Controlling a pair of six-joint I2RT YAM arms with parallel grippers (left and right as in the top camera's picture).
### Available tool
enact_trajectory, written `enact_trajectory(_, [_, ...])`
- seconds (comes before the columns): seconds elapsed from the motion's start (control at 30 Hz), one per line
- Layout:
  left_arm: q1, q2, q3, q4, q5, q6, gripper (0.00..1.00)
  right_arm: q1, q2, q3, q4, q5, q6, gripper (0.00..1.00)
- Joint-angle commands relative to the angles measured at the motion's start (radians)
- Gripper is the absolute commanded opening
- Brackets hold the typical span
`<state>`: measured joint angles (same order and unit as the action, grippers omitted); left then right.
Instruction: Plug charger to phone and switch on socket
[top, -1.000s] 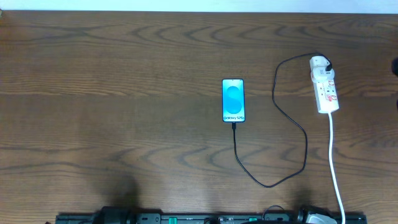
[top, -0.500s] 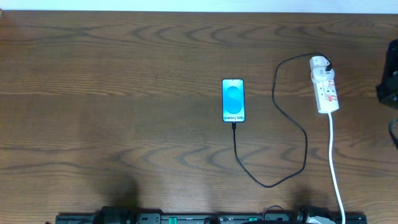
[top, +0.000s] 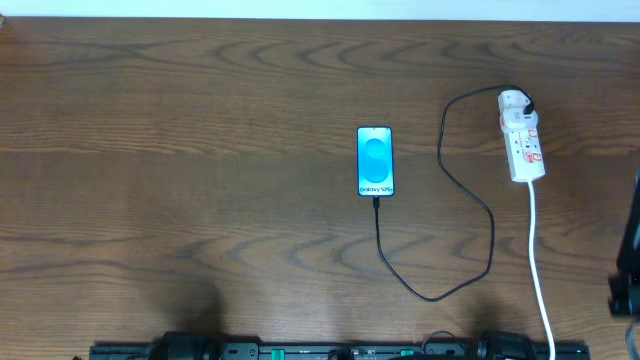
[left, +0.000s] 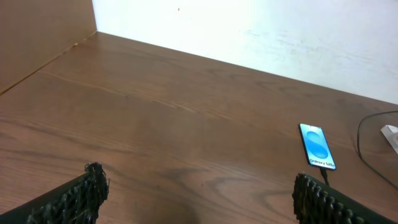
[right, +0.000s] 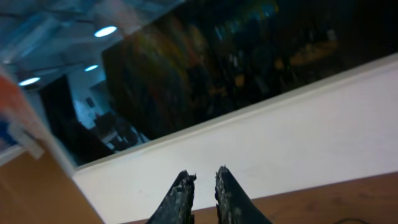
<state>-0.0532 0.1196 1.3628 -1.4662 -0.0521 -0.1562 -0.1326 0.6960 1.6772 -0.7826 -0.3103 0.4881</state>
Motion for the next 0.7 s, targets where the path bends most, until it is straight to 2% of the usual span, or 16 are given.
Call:
enact_trajectory(0.0, [0.003, -0.008, -0.003, 0.0, -0.009, 0.006, 0.96, 0.015, -0.066, -0.027, 0.018, -0.006, -0.014, 0.12])
enact_trajectory(0.23, [0.008, -0.047, -0.004, 0.0, -0.009, 0.006, 0.96, 0.016, -0.17, -0.038, 0.04, 0.024, -0.015, 0.13])
enact_trajectory(0.37, [0.065, -0.118, -0.002, -0.012, -0.009, 0.006, 0.96, 0.014, -0.232, -0.038, 0.046, 0.038, -0.014, 0.12])
enact_trajectory(0.53, [0.094, -0.116, 0.029, -0.038, -0.009, 0.006, 0.96, 0.014, -0.275, -0.039, 0.055, 0.038, -0.014, 0.12])
enact_trajectory(0.67, [0.094, -0.116, 0.029, -0.048, -0.008, 0.006, 0.96, 0.011, -0.302, -0.039, 0.058, 0.027, -0.014, 0.17])
